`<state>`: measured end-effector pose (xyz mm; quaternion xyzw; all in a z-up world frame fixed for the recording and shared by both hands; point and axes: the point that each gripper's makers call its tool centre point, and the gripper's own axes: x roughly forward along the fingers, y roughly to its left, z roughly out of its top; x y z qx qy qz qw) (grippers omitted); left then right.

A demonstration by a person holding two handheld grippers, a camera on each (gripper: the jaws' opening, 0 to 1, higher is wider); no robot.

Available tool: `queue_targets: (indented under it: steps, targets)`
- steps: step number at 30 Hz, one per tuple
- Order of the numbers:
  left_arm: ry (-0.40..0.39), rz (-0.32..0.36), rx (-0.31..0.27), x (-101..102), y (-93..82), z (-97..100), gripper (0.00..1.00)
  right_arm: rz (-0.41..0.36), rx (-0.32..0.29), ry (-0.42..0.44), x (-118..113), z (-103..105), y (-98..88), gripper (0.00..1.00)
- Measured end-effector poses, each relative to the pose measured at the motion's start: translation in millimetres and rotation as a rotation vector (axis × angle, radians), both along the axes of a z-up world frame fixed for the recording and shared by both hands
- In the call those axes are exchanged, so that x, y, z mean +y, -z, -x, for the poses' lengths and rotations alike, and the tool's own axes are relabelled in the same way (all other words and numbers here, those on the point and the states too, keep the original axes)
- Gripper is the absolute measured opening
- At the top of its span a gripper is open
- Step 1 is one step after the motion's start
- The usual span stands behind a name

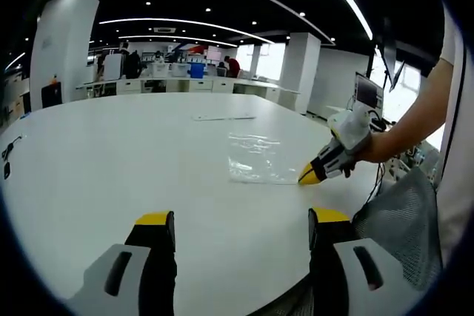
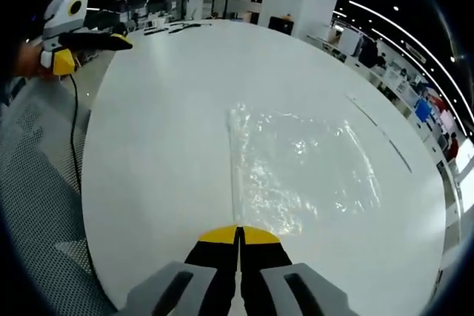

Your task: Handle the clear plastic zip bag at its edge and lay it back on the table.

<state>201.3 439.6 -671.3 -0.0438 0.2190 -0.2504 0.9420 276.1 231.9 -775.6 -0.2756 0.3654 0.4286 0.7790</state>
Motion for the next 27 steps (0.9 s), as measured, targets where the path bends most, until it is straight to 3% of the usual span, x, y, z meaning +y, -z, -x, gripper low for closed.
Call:
queue_targets:
  steps: [4, 7, 9, 11, 13, 16, 27]
  targets:
    - [0.002, -0.001, 0.000, -2, -0.9, 0.4, 0.73, -0.004, -0.018, 0.003, -2, -3, -2.7, 0.00]
    - [0.002, 0.000, -0.001, -3, -2.1, 0.5, 0.73, 0.027, -0.047, -0.026, -6, -3, -1.2, 0.08]
    - [0.001, 0.001, -0.001, -3, -3.1, 0.7, 0.73, 0.028, -0.028, -0.030, -6, -1, -0.4, 0.08]
    - [0.000, 0.002, -0.001, -4, -3.8, 0.8, 0.72, 0.074, -0.059, -0.090, -11, -1, -0.6, 0.08]
    - [0.001, 0.002, -0.002, -4, -3.7, 0.7, 0.72, 0.065, -0.045, -0.104, -10, 3, 0.0, 0.10]
    - [0.000, 0.003, -0.002, -4, -4.4, 0.9, 0.72, 0.100, -0.071, -0.196, -11, 4, 1.3, 0.13]
    - [0.001, 0.005, 0.001, -1, -1.2, -0.1, 0.72, 0.151, -0.095, -0.335, -12, 2, -0.3, 0.13]
